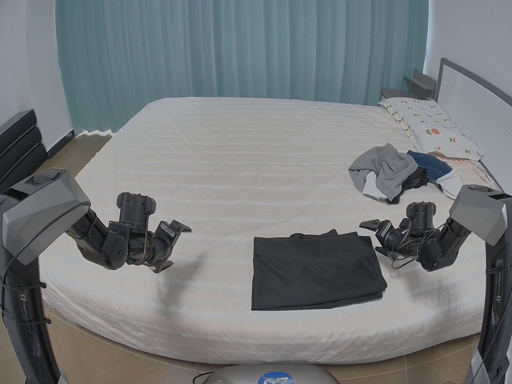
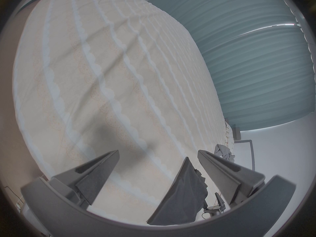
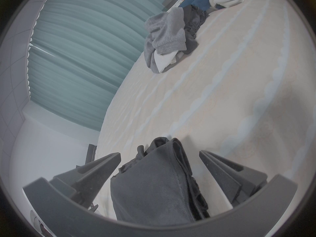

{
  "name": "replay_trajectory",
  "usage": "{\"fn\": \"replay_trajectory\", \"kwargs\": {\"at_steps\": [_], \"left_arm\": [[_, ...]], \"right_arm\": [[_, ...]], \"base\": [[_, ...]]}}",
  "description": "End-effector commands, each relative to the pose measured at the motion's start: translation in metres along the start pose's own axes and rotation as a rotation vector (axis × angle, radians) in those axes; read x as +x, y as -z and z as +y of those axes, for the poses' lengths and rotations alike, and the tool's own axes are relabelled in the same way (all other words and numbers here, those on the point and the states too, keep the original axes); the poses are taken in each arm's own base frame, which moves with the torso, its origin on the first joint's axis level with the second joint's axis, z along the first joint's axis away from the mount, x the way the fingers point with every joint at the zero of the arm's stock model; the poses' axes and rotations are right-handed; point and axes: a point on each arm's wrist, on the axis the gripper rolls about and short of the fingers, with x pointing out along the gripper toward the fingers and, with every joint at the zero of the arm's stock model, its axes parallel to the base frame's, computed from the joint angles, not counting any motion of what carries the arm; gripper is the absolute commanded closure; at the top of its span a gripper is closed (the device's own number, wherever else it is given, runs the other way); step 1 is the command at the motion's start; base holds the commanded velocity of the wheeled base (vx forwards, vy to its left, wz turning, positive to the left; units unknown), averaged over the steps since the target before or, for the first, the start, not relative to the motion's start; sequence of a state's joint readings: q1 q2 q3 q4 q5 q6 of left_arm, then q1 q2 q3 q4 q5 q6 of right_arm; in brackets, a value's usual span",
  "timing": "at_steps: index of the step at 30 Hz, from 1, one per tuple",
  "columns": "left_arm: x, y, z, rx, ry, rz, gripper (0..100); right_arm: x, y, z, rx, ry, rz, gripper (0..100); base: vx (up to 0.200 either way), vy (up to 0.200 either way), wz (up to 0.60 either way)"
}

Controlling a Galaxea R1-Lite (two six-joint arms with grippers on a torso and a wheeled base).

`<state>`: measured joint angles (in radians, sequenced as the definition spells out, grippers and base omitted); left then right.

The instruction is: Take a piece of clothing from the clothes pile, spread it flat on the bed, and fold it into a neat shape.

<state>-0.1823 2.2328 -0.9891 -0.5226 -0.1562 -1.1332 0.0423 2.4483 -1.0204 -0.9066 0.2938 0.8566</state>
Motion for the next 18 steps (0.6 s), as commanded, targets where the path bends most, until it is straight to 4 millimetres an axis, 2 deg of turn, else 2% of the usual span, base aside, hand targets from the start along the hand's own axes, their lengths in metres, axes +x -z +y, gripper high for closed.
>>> {"fn": "replay_trajectory", "kwargs": {"at_steps": [1,8,18], "left_arm": [[0.000,0.000,0.000,0.000,0.000,0.000,0],[0.001,0.000,0.001,-0.001,-0.002,0.002,0],[0.001,0.001,0.001,0.000,-0.002,0.003,0]], "right_arm": [[0.012,0.006,-0.008,0.003,0.012,0.009,100],[0.024,0.004,-0.011,-0.003,0.058,-0.072,100],[0.021,-0.003,-0.009,0.057,0.055,-0.107,100]], "base": [[0.000,0.000,0.00],[0.000,0.000,0.00],[0.000,0.000,0.00]]}}
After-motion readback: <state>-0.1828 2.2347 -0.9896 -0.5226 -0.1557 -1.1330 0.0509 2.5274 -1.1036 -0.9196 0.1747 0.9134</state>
